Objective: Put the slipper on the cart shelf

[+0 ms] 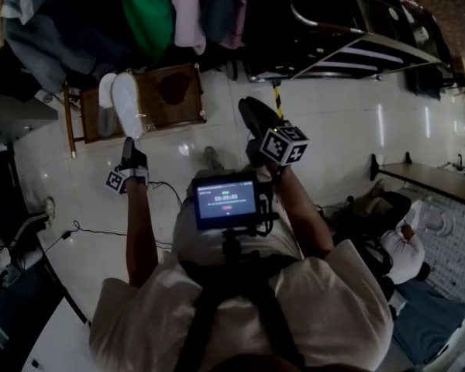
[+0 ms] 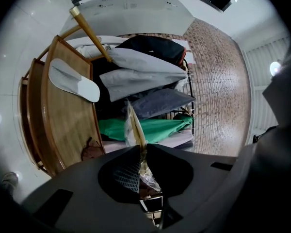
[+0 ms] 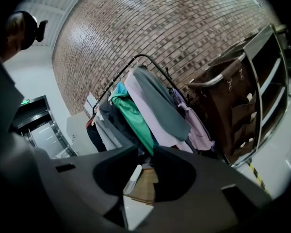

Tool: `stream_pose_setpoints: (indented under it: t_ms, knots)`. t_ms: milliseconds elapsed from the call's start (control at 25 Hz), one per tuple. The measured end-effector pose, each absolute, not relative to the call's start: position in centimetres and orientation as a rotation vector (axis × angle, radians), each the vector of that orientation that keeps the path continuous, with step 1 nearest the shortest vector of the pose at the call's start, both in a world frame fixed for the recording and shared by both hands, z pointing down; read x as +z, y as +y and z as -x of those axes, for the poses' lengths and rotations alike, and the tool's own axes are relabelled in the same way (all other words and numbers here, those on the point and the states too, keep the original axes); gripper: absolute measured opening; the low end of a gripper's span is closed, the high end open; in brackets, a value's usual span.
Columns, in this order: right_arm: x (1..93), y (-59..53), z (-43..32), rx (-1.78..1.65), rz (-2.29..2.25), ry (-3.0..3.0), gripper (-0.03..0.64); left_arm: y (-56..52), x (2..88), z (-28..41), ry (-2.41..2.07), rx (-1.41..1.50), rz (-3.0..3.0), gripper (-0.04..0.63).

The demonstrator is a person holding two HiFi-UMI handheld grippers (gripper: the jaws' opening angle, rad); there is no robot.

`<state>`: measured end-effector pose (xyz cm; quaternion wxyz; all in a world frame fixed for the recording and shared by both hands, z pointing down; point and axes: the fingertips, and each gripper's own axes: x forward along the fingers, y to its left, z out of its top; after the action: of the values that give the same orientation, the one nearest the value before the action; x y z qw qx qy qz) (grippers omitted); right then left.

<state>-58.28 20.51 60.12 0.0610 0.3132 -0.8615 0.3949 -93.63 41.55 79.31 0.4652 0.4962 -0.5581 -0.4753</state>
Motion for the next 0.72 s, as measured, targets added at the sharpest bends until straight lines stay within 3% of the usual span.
stream_pose_setpoints:
  t_ms: [720]
  knots:
    - [59.5, 20.9, 48.5, 1.184, -1.168, -2.624, 0.109, 35.6, 70.1, 79.0, -1.036, -1.084, -1.511, 0.038]
